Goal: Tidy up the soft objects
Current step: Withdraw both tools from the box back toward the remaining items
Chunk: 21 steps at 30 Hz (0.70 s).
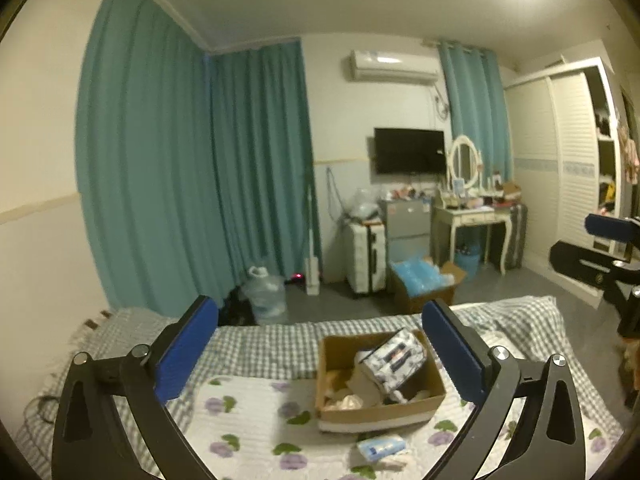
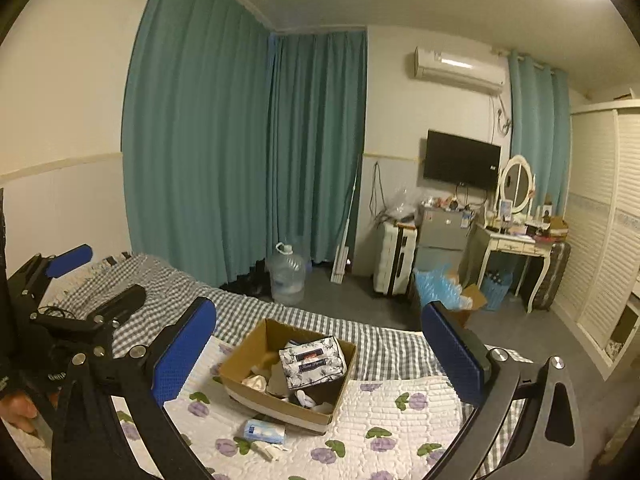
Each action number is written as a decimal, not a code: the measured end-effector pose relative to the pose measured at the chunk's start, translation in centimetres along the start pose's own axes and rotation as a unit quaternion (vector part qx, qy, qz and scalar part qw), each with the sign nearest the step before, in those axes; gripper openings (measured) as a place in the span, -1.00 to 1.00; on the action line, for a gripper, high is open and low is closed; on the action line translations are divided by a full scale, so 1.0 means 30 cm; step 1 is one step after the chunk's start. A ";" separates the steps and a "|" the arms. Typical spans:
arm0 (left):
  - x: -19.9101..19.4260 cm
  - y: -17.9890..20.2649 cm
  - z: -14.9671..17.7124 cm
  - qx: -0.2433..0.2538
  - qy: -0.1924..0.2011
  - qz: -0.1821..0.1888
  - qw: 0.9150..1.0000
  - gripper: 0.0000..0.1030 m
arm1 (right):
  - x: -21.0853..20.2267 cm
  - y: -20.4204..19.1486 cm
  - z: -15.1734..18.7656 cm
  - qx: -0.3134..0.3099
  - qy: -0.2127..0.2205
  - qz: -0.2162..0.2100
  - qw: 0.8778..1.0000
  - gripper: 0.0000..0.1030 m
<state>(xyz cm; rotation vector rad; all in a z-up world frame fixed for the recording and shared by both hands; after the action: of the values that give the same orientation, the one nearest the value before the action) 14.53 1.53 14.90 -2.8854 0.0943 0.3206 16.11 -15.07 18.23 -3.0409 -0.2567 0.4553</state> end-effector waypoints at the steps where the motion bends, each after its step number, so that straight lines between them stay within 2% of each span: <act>1: -0.027 -0.006 0.005 0.000 0.003 0.000 1.000 1.00 | -0.032 -0.012 0.002 -0.002 0.003 -0.002 1.000 1.00; 7: -0.125 -0.023 0.050 0.002 0.011 -0.003 1.000 1.00 | -0.114 -0.051 0.092 0.002 -0.004 -0.023 1.000 1.00; 14: -0.135 -0.016 0.183 -0.007 0.017 0.008 1.000 1.00 | -0.072 -0.065 0.264 -0.001 -0.040 -0.032 0.999 1.00; 18: -0.089 -0.012 0.281 -0.029 -0.008 0.015 0.999 1.00 | -0.011 -0.037 0.343 0.006 -0.052 -0.018 0.998 1.00; 21: -0.034 0.003 0.351 -0.026 -0.028 0.017 0.999 1.00 | 0.061 -0.020 0.412 0.010 -0.075 -0.017 0.997 1.00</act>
<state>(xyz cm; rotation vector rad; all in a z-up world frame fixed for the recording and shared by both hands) 11.35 4.01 5.14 -2.9256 0.1272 0.4151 14.10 -13.79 5.96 -2.9815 -0.3090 0.6813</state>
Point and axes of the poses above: each gripper's, at about its wrist camera, not at the fingertips, and x roughly the way its jaws point, y to its right, z to its underside, the point moved 7 cm from there along x, roughly the way its jaws point, and after that the axes turned 9 degrees about x, right-handed, at the moved point
